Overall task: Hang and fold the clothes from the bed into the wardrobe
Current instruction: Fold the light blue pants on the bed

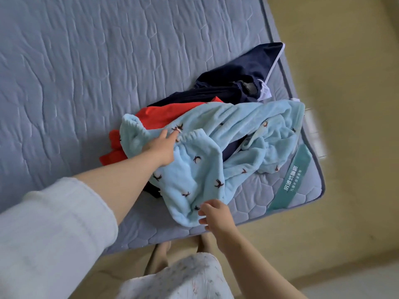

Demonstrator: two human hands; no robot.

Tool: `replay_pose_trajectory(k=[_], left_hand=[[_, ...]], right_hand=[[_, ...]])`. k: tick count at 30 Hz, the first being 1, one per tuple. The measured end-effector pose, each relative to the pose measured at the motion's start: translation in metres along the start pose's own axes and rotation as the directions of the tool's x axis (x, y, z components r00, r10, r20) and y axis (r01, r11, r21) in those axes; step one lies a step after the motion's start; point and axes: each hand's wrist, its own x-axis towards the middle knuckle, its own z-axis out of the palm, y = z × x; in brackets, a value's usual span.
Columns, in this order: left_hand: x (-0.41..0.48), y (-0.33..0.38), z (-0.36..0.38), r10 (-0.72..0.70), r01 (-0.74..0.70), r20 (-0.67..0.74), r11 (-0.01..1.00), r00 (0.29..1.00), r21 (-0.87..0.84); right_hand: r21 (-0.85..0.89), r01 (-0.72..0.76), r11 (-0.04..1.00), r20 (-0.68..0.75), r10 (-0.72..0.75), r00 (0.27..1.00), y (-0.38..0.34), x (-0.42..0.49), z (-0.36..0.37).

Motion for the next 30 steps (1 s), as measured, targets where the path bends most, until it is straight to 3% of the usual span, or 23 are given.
replay_pose_trajectory(k=[2,7,10,14,16,19,23,27,30], left_hand=[[-0.01,-0.003,0.013,-0.082,0.081,-0.04,0.996,0.996,-0.023],[-0.054,-0.022,0.032,-0.121,0.119,0.11,0.993,0.986,0.025],[-0.087,-0.026,0.031,0.047,-0.046,-0.01,0.996,0.999,0.079],[-0.131,-0.025,0.017,0.143,-0.145,-0.023,0.98,0.989,-0.137],[-0.147,-0.026,0.009,0.19,-0.197,-0.057,0.967,0.98,-0.16],[-0.171,-0.024,-0.012,0.247,-0.268,-0.129,0.947,0.96,-0.177],[-0.2,-0.028,-0.038,0.315,-0.332,-0.131,0.933,0.94,-0.14],[-0.218,-0.037,-0.059,0.292,-0.334,-0.226,0.926,0.929,-0.174],[-0.222,-0.05,-0.071,0.22,-0.228,-0.303,0.974,0.927,0.008]], right_hand=[[-0.016,-0.002,1.0,0.008,0.002,1.0,0.0,0.001,0.003],[-0.065,0.026,0.998,0.001,-0.026,1.0,-0.009,-0.004,0.008],[-0.088,0.093,0.992,-0.022,-0.095,0.995,-0.02,-0.014,0.009],[-0.072,0.204,0.976,-0.084,-0.21,0.974,-0.04,-0.044,0.019],[-0.08,0.278,0.957,-0.068,-0.283,0.957,-0.051,-0.062,0.024],[-0.24,0.436,0.867,-0.044,-0.459,0.887,-0.065,-0.09,0.026],[-0.641,0.476,0.602,0.041,-0.593,0.804,-0.077,-0.119,0.028],[-0.741,0.484,0.466,0.115,-0.622,0.775,-0.088,-0.142,0.032],[-0.77,0.455,0.448,0.062,-0.656,0.752,-0.098,-0.154,0.028]])
